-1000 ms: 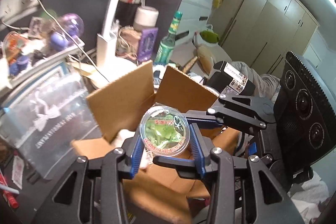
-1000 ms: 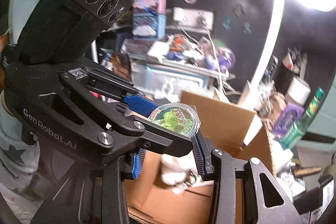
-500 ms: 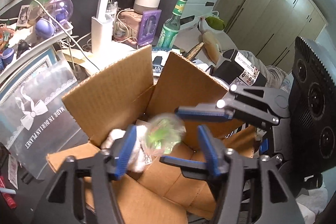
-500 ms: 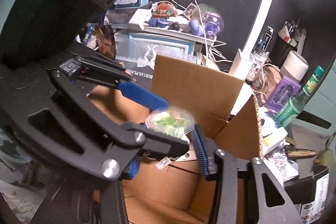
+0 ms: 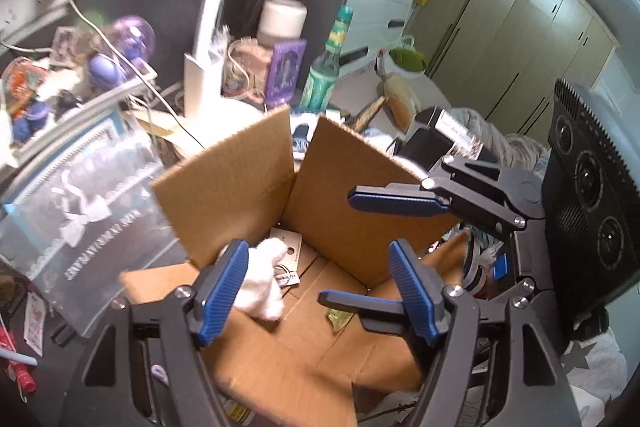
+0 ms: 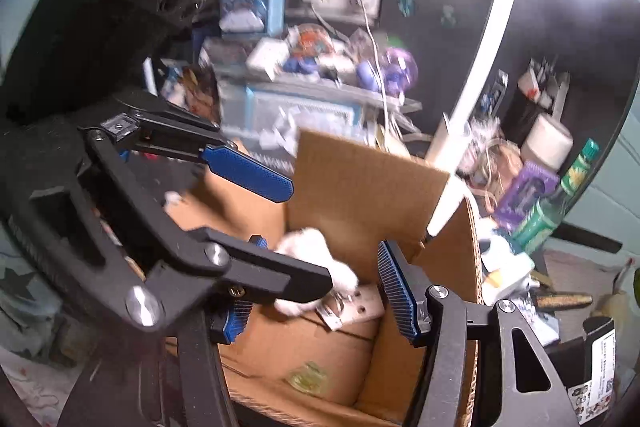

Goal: Organize objects
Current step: 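Move the right gripper back to the white tape roll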

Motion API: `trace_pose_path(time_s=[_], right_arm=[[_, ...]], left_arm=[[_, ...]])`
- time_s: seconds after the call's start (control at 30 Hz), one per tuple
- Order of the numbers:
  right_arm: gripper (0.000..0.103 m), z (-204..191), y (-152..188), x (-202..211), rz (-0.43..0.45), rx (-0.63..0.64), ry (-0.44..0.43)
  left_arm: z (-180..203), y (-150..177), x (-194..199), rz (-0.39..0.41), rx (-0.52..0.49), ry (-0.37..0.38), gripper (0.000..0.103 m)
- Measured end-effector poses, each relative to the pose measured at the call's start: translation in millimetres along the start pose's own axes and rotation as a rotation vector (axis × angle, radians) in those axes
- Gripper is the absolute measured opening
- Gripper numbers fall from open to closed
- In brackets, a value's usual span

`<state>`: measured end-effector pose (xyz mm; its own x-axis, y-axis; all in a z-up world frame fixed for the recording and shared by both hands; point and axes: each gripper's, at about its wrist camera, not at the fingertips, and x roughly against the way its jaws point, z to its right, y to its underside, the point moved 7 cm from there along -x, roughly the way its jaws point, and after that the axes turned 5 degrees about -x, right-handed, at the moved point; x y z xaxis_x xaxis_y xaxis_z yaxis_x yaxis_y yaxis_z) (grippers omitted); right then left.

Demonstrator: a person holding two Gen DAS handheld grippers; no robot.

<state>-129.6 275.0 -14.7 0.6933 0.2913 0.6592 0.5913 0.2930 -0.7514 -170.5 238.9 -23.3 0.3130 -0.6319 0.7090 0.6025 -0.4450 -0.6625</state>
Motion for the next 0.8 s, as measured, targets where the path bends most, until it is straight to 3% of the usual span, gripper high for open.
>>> trace_pose_path(time_s=[0.1,0.23,0.43,0.63,0.8], right_arm=[[0.054,-22,-7,13,0.077,0.035,-0.043],[0.054,-64,-15,25,0.15,0.088,-0.141],[0.054,-140,-12,23,0.16,0.197,-0.328],[0.054,-209,24,-23,0.0,0.279,-0.489],[0.055,-218,57,-91,-0.15,0.257,-0.453]], left_arm=[[-10,7,38,0.09,0.017,-0.027,0.08],[-30,29,87,0.175,0.051,-0.095,0.082],[-66,91,133,0.247,0.135,-0.23,0.086],[-93,163,144,0.258,0.243,-0.323,0.086],[-109,217,135,0.237,0.323,-0.346,0.086]])
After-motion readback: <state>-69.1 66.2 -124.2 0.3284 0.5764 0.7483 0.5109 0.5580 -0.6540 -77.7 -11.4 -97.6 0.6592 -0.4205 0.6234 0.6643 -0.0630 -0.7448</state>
